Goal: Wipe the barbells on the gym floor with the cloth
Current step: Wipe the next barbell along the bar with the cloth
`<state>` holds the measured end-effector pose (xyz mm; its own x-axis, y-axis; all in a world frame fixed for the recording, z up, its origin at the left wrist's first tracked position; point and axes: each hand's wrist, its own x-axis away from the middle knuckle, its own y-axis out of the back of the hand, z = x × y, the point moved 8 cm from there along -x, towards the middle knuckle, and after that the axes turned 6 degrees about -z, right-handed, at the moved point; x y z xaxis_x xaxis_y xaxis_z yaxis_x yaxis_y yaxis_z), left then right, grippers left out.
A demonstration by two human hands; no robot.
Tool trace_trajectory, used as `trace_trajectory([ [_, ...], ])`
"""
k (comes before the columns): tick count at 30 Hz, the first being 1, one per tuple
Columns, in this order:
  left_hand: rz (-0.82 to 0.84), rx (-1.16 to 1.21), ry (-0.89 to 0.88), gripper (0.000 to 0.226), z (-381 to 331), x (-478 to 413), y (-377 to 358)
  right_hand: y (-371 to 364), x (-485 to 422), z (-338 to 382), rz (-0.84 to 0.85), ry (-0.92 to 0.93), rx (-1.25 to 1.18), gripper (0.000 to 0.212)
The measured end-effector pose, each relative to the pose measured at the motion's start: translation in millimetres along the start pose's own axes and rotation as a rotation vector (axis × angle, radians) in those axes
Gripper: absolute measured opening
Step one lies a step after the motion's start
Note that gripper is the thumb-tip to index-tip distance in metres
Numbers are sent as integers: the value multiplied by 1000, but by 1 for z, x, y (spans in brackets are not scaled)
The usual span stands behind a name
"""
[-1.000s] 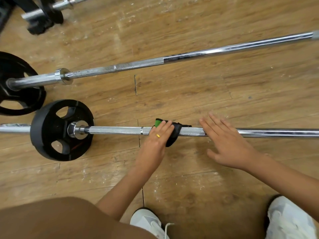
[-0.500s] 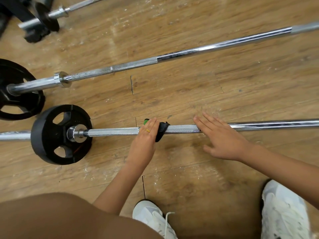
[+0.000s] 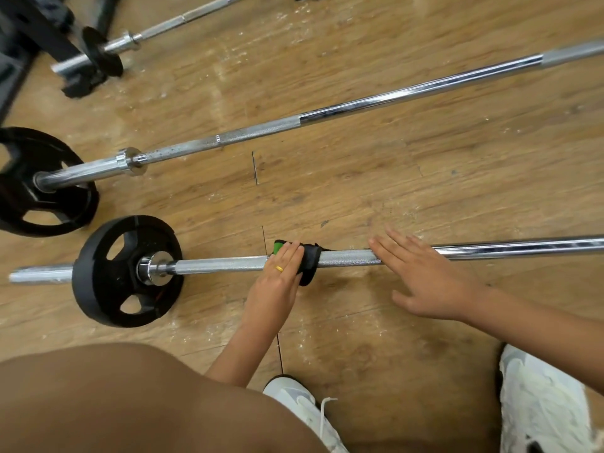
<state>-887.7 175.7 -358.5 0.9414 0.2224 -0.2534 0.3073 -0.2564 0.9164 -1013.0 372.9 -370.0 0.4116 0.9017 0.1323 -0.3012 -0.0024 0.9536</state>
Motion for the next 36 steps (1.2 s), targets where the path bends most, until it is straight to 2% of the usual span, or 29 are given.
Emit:
trace_trajectory([
  [7,-66,-22,51,61,-3,22,-6,-5,13,9,-2,20,-10,95],
  [12,-79,-16,-62,51,-31,26,-7,-8,22,18,-35,58,1,93],
  [16,-45,-38,-142,62,-15,29,-2,-12,30,18,-8,71,-1,92],
  [22,-106,-77,102,60,25,55,21,-15,42,25,31,82,27,91],
  [24,-114,-76,101,60,15,55,17,-15,44,28,-6,97,44,92],
  [28,-94,1,-44,67,-34,50,0,-19,51,32,-32,112,88,95],
  [32,-76,34,-49,66,-31,49,1,-19,54,33,-33,131,132,97],
  [34,-90,32,-1,62,-14,53,7,-19,55,31,-24,141,137,98],
  [36,-123,55,127,54,2,56,13,-20,54,30,-23,136,146,99],
])
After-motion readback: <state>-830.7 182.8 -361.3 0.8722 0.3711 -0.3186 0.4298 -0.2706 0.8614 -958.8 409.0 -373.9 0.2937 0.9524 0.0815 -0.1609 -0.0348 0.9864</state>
